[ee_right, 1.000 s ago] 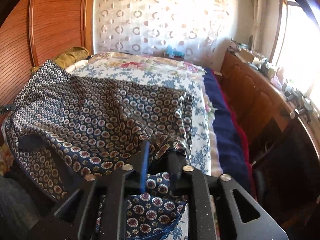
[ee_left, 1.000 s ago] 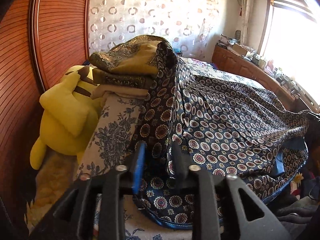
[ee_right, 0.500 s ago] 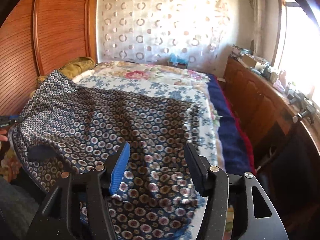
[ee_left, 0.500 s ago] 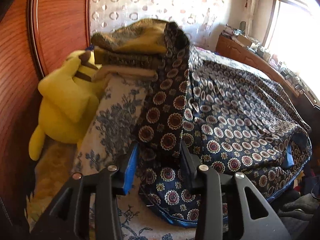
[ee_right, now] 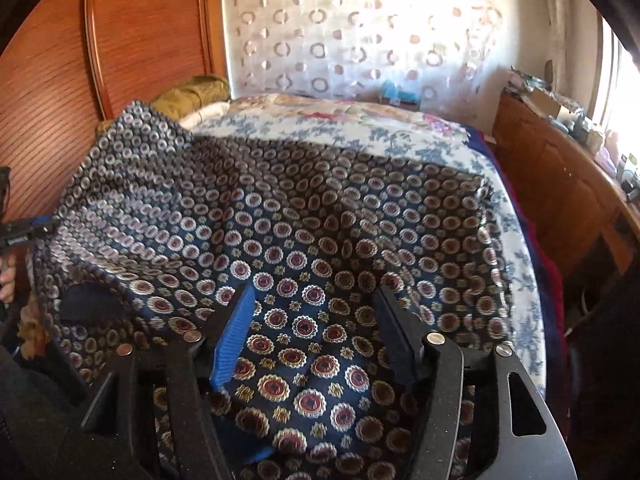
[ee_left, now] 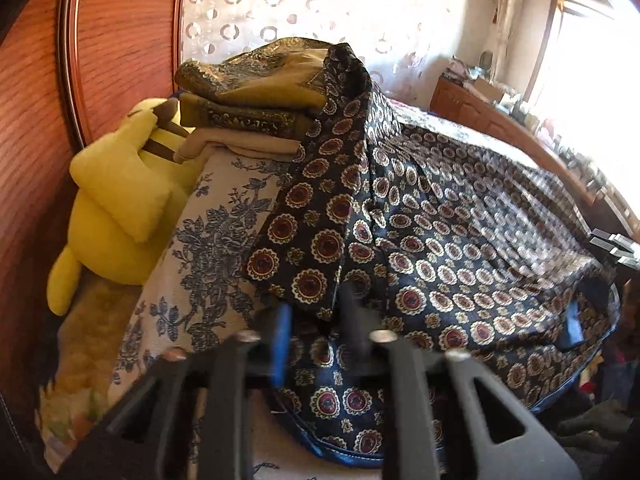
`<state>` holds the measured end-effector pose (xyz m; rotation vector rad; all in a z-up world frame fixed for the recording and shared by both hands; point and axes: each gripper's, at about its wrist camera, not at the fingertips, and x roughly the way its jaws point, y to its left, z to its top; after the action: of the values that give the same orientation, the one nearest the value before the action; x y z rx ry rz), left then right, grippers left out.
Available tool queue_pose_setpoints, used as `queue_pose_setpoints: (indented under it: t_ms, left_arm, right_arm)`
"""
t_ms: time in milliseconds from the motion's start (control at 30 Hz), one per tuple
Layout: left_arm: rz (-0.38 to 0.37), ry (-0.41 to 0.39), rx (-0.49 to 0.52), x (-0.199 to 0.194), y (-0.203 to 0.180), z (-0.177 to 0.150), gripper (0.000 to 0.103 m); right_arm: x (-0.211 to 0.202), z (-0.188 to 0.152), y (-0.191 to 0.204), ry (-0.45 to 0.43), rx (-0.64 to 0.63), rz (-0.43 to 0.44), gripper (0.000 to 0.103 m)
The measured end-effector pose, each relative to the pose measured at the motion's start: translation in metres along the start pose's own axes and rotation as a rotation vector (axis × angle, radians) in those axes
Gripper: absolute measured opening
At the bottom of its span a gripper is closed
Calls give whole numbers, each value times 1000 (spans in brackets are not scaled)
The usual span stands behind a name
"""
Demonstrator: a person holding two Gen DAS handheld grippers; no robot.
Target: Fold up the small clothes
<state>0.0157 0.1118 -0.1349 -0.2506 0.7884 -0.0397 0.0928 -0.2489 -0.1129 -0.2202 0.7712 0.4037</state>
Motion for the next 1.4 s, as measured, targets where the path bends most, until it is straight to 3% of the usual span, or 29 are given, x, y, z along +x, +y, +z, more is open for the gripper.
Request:
queue_pose_setpoints:
  t_ms: [133,567,700,833,1167,1333,1400]
  left_arm:
    - [-21,-47,12,-9,-7,1,0]
    - [-110,-193,111,-54,-59,53,0]
    - [-208,-213,141,-61,-93,76,0]
    - [-268,-248,233,-66,-138,100,0]
    - [-365,-252,447,-49,-253,135,0]
    - [-344,-241,447,-48,-248,131,0]
    - [-327,-241,431,-48,-238,128,0]
  right_arm:
    - [14,-8,-5,34,18,-1,64]
    - [12,-27,-22,39,79,41,66]
    - [4,-30,-28,20,94,45,65]
    - [-7,-36,-35,0,109,40,65]
    - [-47,-55,-56,-61,149,36,65]
    - [-71,-54,-40,-99,101,98,65]
    - [-74,-52,-23,-93,61,141,56]
